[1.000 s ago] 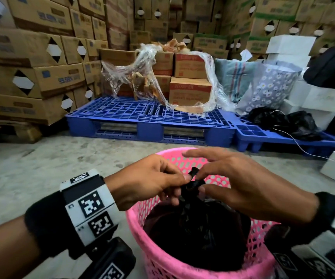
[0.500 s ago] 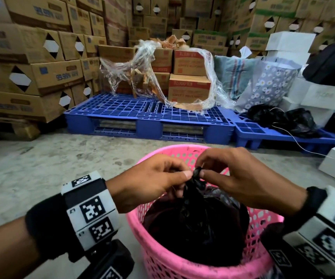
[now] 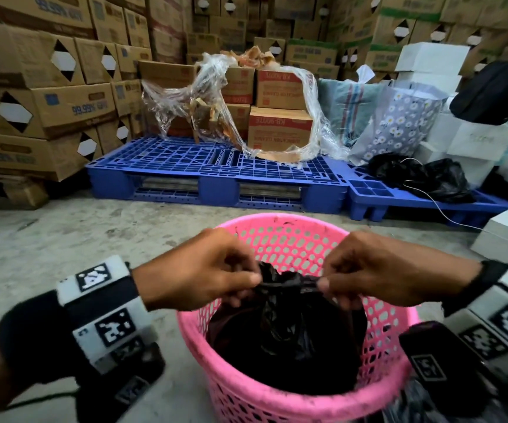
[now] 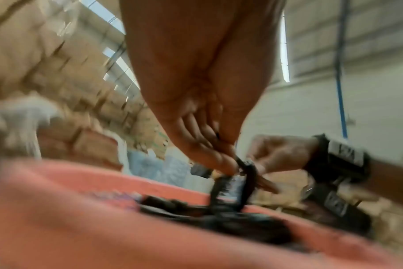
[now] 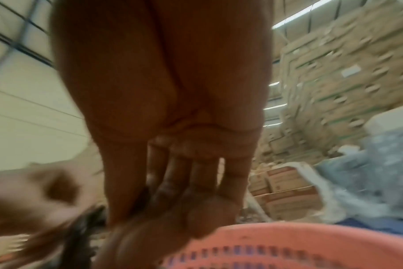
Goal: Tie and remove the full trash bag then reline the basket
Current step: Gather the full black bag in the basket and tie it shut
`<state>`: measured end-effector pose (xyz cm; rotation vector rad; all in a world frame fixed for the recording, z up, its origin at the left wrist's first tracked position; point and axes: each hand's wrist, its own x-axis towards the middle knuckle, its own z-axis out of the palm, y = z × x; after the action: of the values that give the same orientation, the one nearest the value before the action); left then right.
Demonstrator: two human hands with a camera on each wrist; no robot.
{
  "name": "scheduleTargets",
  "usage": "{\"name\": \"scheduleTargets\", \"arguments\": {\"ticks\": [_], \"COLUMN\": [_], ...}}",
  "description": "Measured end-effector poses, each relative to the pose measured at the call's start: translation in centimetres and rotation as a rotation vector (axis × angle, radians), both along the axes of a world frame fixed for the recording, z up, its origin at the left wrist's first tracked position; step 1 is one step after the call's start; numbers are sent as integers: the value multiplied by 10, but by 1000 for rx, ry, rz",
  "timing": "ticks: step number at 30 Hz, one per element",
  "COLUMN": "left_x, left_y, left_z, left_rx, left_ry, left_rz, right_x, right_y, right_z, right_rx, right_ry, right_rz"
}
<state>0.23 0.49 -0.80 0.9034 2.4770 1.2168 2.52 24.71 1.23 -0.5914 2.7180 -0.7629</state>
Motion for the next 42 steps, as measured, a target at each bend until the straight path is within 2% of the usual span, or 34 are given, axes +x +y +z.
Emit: {"name": "scheduleTargets", "arguments": {"ticks": [3, 5, 6, 8, 11, 13, 15, 18, 19, 21, 25, 27, 30, 34, 37, 40, 42], "left_x": [-14, -18, -18, -16, -11, -6, -4, -16, -19, -23, -32, -41, -52, -57, -54, -37, -19], "left_y": [-26, -32, -31, -25, -5, 9, 20, 20, 18, 12, 0, -4, 1, 20, 27, 28, 21], "left_z": [-2, -6, -5, 0, 14, 17, 17, 18, 17, 15, 11, 8, 4, 21, 55, 116, 180], "left_rx": [-353, -449, -435, -267, 48, 37, -51, -79, -81, -77, -70, -81, -77, -110, -180, -185, -76], "left_ry": [306, 476, 519, 463, 193, 57, 35, 67, 75, 64, -25, -60, -102, -162, -148, -191, -315], "left_rz": [-35, -32, -13, 46, 41, -98, -209, -171, -147, -120, -107, -120, -109, -71, -43, 63, 195], "right_x": [-3, -6, -7, -7, 3, 9, 11, 6, 2, -6, -10, -10, -8, -11, -7, 9, 25], "right_y": [29, 33, 30, 21, -5, -24, -35, -19, -7, 24, 66, 75, 80, 78, 79, 73, 65], "right_z": [-9, -11, -9, 0, 16, 19, 19, 21, 19, 5, -41, -62, -76, -57, -26, 28, 90], "right_rx": [167, 248, 263, 184, -7, -61, -109, -220, -189, 23, 413, 462, 422, 416, 320, 296, 322], "right_ry": [-37, 43, 126, 265, 351, 370, 321, 206, 226, 243, 32, 20, 53, -19, -92, -170, -201], "right_rz": [-104, -151, -161, -135, -16, 58, 96, 36, -10, -106, -191, -183, -178, -182, -262, -335, -358]}}
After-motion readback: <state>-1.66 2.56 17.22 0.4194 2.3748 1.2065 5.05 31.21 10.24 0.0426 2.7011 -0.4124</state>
